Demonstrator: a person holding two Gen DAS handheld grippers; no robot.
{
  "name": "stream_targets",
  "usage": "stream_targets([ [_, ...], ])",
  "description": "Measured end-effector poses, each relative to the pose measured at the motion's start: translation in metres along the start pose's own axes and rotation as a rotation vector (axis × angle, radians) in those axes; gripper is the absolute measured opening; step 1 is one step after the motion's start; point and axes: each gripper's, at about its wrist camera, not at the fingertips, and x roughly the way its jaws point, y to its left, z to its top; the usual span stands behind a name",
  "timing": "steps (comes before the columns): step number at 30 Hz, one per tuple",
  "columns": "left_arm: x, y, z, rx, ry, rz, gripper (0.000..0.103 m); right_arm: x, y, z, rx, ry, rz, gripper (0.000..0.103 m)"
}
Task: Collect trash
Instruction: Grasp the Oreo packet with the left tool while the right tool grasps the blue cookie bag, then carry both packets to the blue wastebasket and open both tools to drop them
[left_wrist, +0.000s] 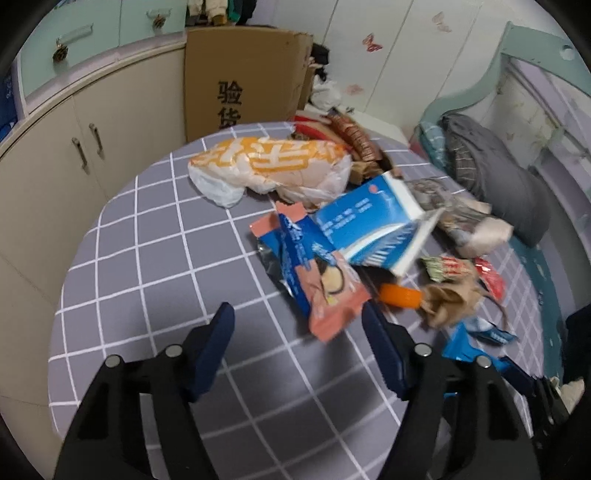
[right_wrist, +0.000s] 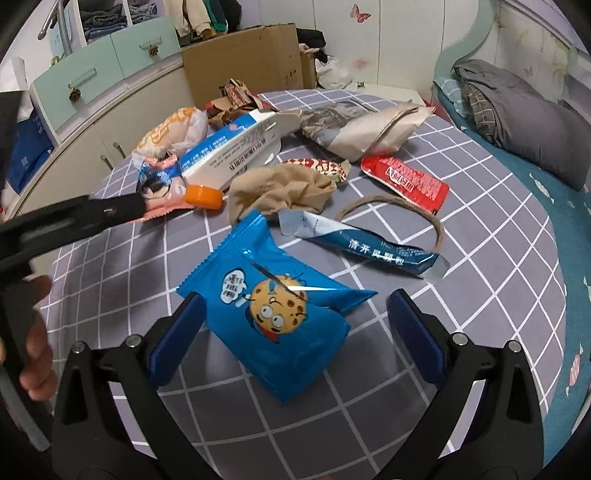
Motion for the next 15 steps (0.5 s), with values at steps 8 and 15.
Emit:
stream_targets([
  [8,0.003,-0.001,0.001,-0.002,0.001,-0.024,0.008,0.004,-0.001,0.001,-0.004,-0.001,-0.011,0.091],
  [15,-0.023,0.007,-0.013,-0.005,-0.048,-0.032,0.003,-0.004,0.001,-0.003,-0.028,-0.019,-0.051,0.033],
])
